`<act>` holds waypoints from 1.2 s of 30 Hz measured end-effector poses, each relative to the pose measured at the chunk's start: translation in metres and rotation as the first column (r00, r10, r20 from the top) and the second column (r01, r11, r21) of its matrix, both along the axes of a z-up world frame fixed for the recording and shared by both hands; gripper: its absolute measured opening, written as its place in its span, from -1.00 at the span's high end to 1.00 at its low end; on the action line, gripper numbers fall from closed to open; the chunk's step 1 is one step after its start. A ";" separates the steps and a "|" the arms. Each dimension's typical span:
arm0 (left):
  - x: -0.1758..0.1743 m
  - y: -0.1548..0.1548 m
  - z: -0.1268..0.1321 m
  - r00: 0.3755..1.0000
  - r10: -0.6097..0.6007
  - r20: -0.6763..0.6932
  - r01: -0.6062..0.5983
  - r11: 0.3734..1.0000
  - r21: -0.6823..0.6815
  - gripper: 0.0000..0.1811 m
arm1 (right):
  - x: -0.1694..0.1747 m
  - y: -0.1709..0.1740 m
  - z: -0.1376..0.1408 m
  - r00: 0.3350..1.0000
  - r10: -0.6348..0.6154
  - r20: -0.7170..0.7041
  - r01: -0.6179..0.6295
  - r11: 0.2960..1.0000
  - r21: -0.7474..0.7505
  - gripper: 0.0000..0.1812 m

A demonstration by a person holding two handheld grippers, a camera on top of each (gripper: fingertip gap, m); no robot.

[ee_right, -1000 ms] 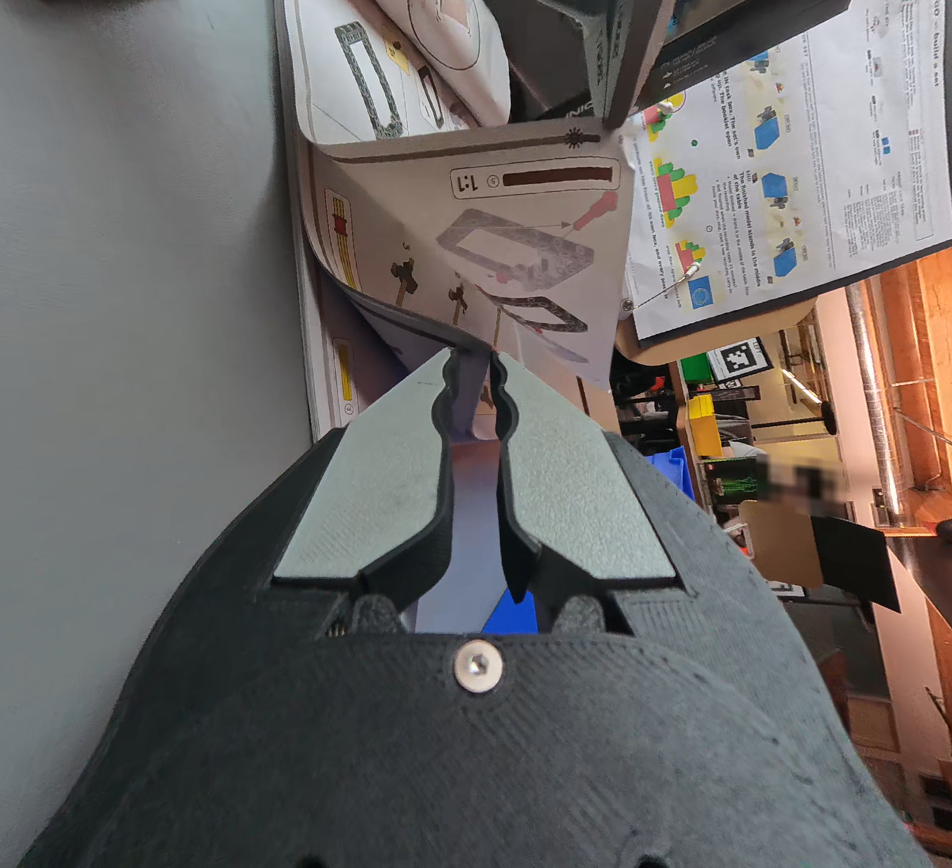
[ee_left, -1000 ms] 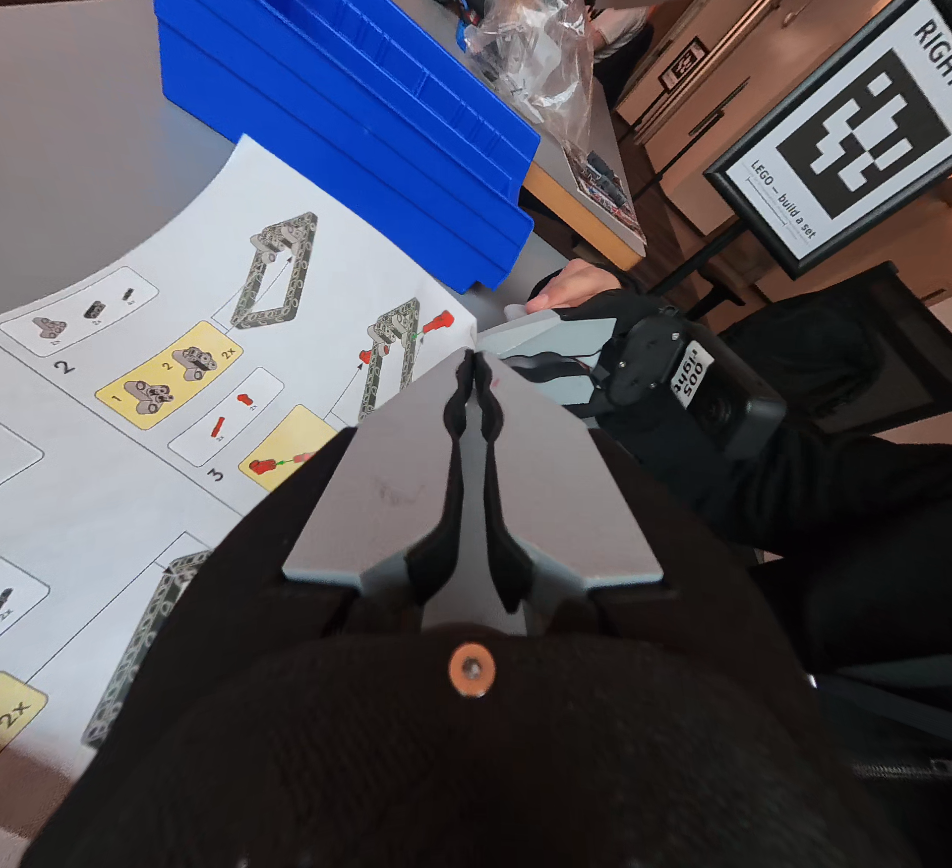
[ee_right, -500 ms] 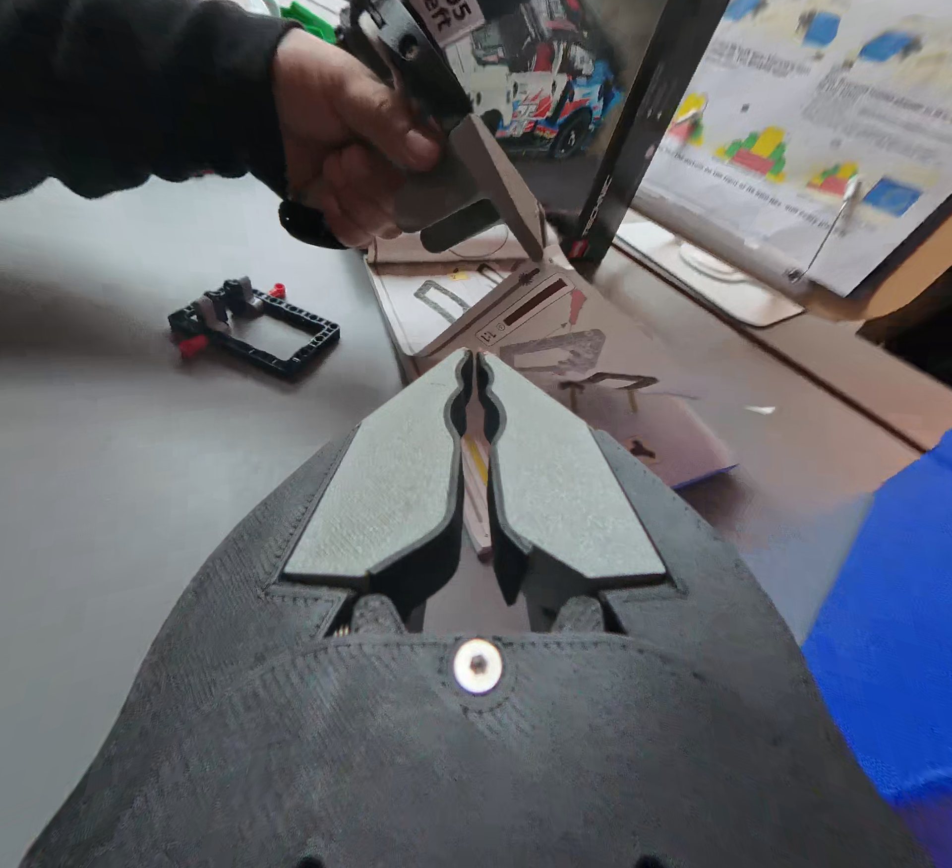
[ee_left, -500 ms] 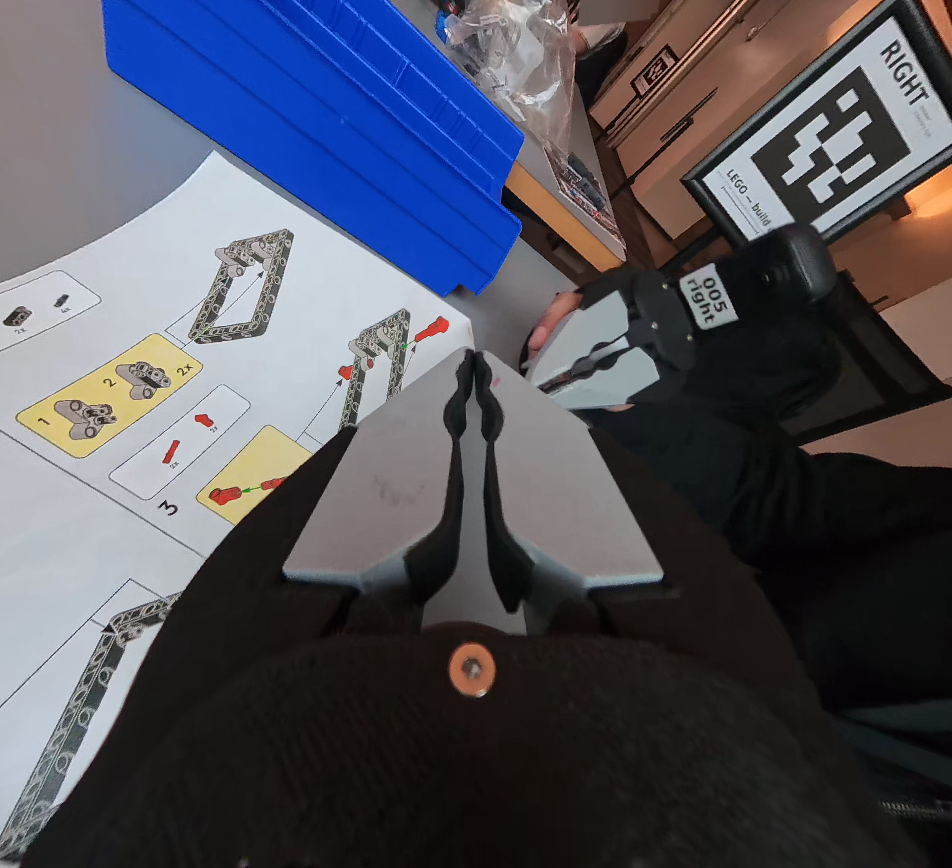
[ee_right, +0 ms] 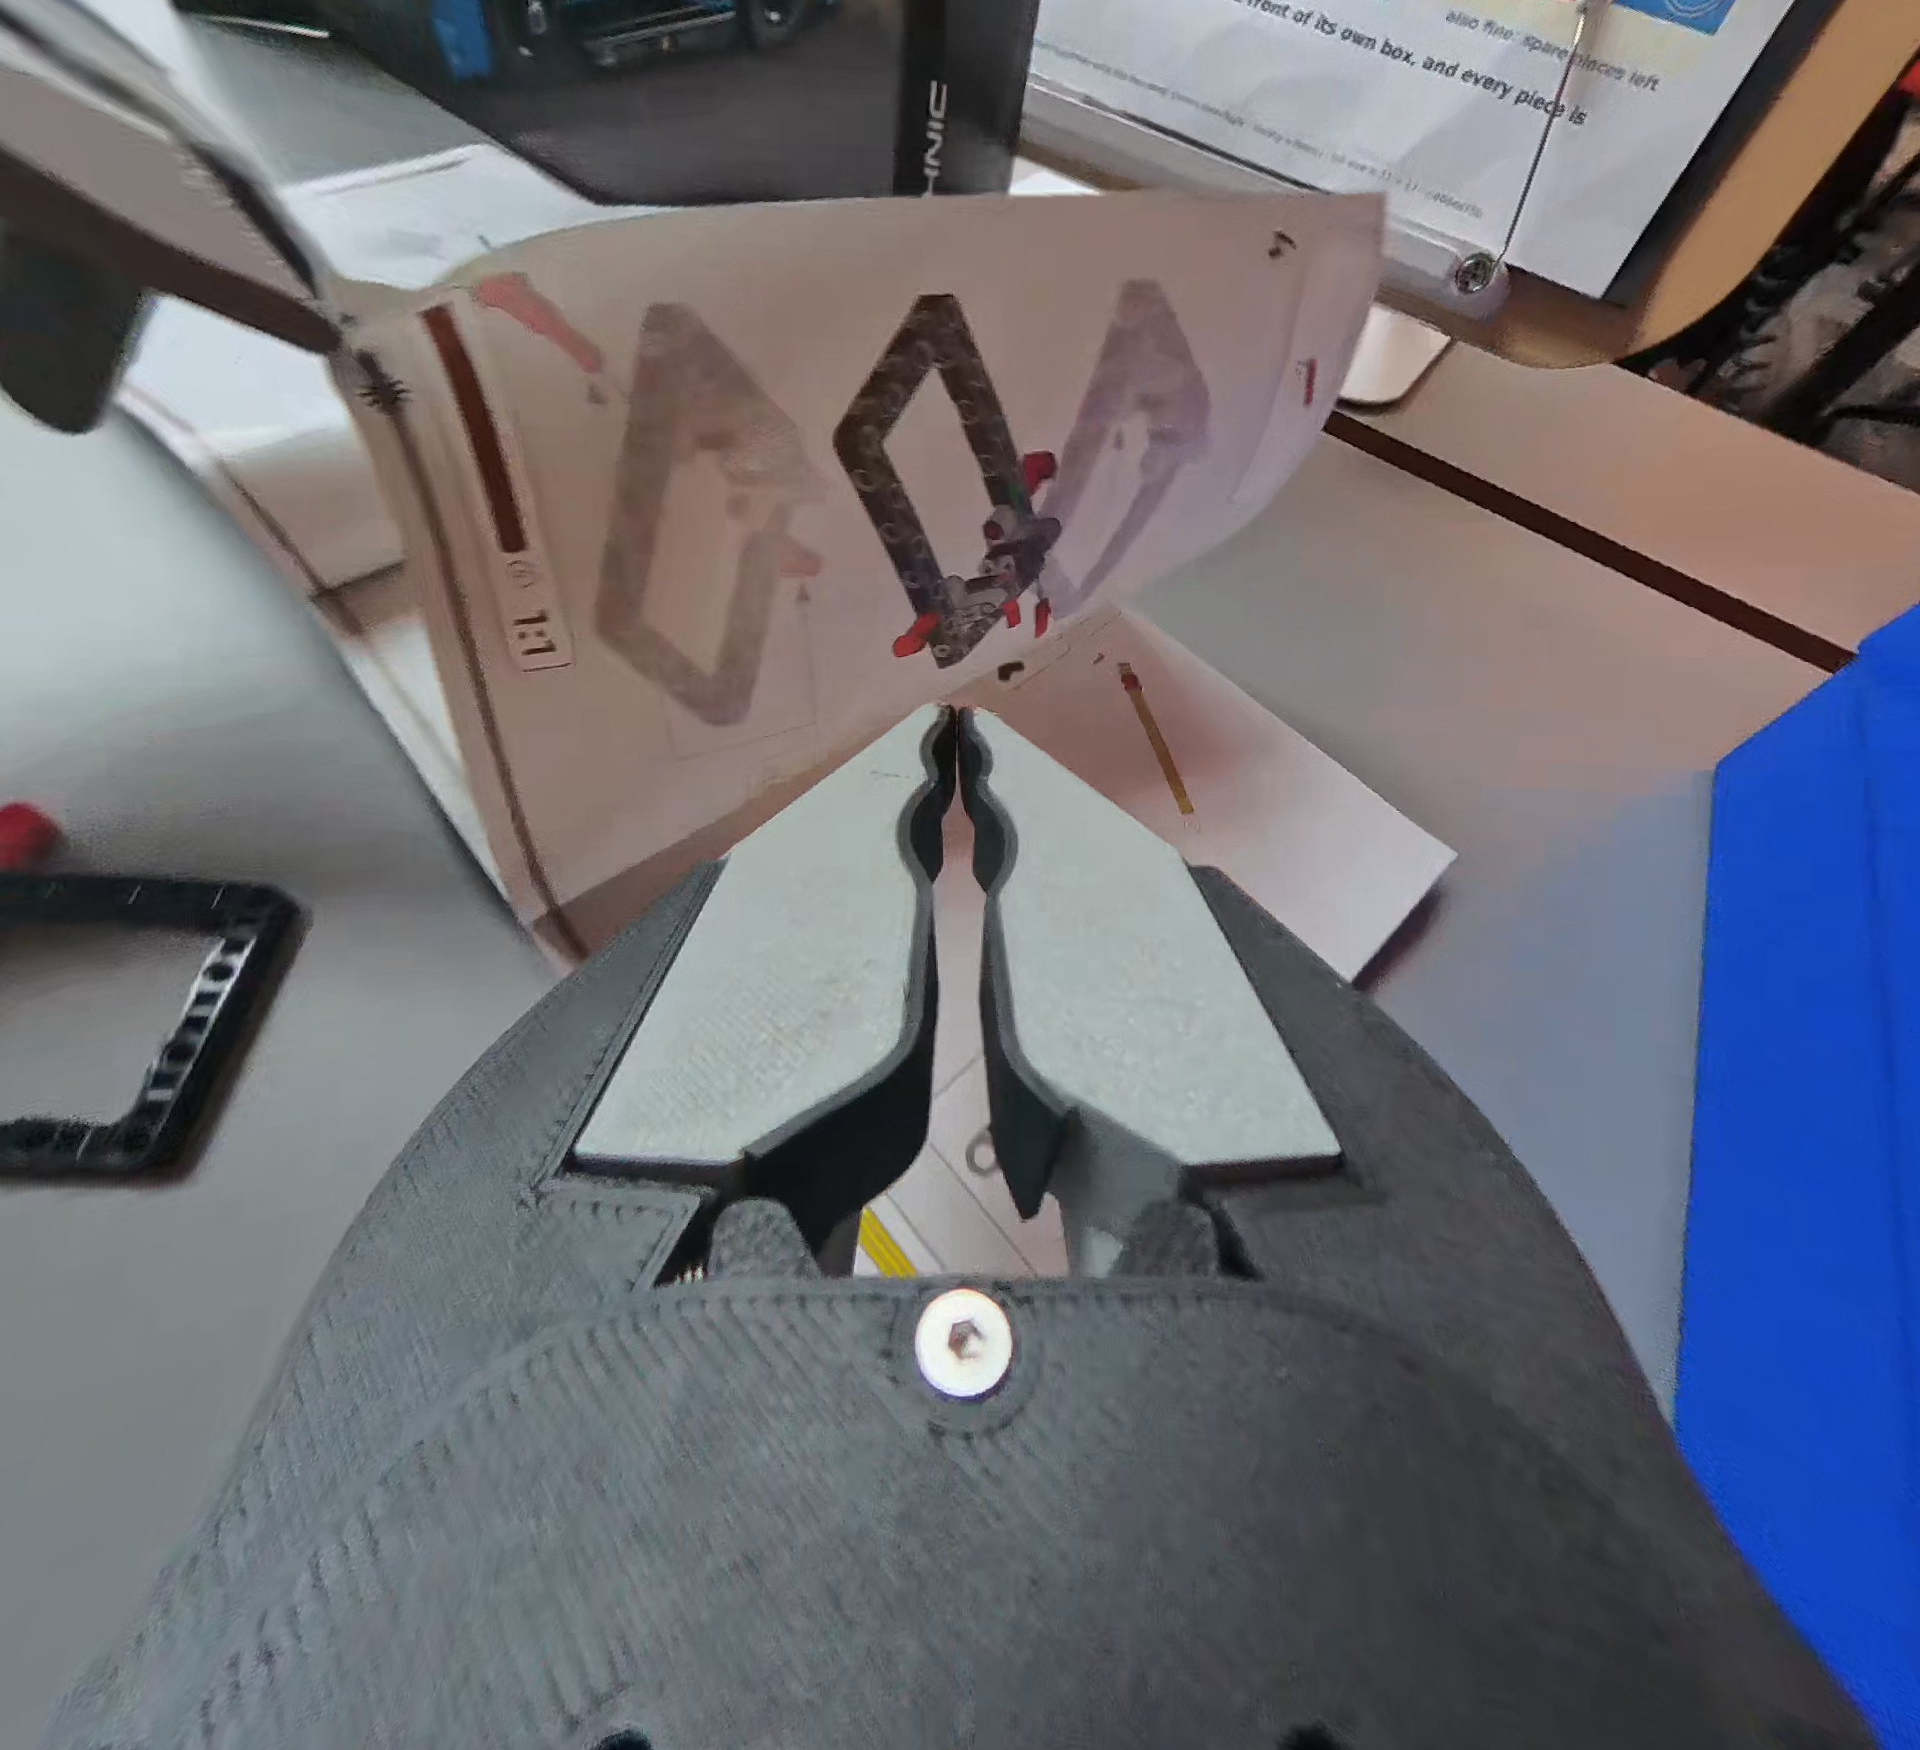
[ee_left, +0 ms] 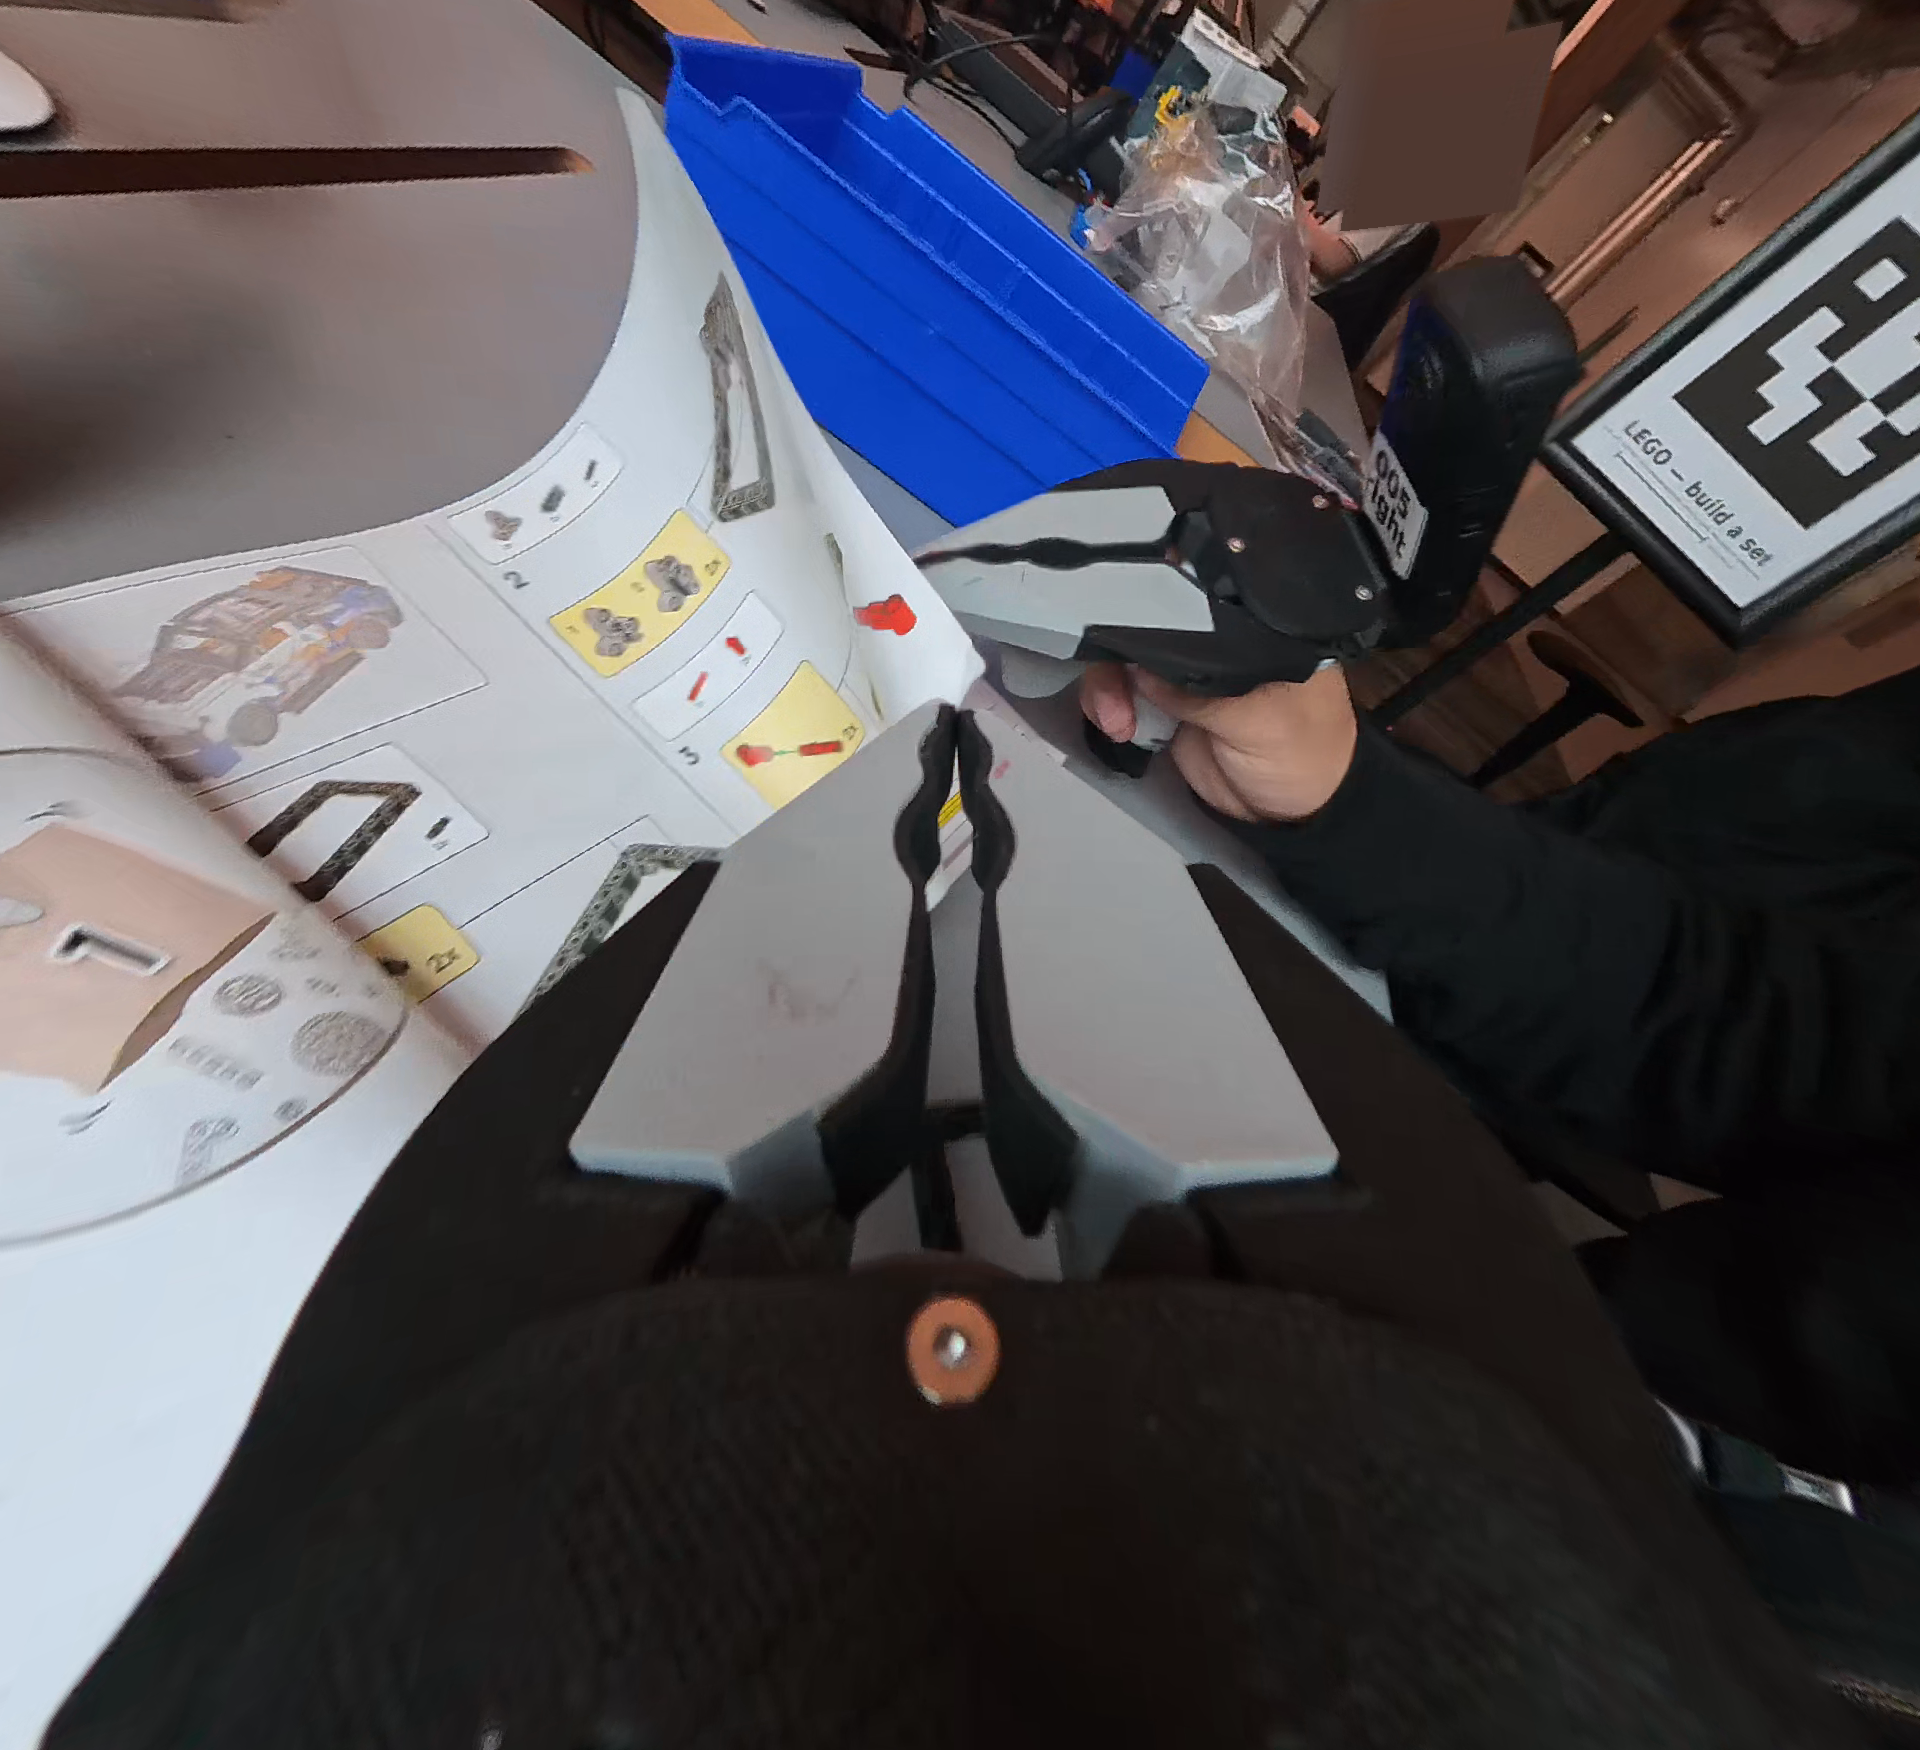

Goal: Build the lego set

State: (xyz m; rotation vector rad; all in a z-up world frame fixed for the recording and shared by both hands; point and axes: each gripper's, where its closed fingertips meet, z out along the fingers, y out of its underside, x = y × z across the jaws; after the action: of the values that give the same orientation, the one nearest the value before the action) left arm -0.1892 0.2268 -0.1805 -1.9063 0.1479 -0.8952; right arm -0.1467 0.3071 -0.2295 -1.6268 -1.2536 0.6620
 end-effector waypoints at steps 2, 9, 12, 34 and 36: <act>-0.020 -0.012 0.001 0.998 0.051 -0.034 -0.051 0.999 0.007 1.00 | -0.013 0.000 0.002 1.000 0.005 -0.001 -0.005 1.000 0.031 1.00; -0.115 -0.073 -0.015 0.929 0.282 -0.238 -0.297 0.954 -0.028 1.00 | -0.041 -0.009 -0.029 0.987 0.059 0.149 -0.070 0.995 0.069 1.00; -0.150 -0.098 -0.033 0.872 0.367 -0.324 -0.406 0.912 -0.059 1.00 | -0.045 -0.007 -0.038 0.973 0.057 0.224 -0.081 0.992 0.101 1.00; -0.165 -0.169 -0.013 0.630 0.458 -0.627 -0.522 0.848 0.095 1.00 | -0.074 -0.050 -0.014 0.914 0.322 0.246 -0.344 0.938 0.052 1.00; -0.163 -0.161 -0.015 0.653 0.495 -0.573 -0.532 0.838 0.118 1.00 | -0.097 -0.062 -0.018 0.891 0.371 0.261 -0.390 0.920 0.024 1.00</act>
State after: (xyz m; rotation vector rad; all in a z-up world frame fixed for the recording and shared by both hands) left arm -0.3525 0.0658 -0.1956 -2.0687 -0.0654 0.1018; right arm -0.2437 0.2446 -0.2470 -1.4440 -1.7934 0.6473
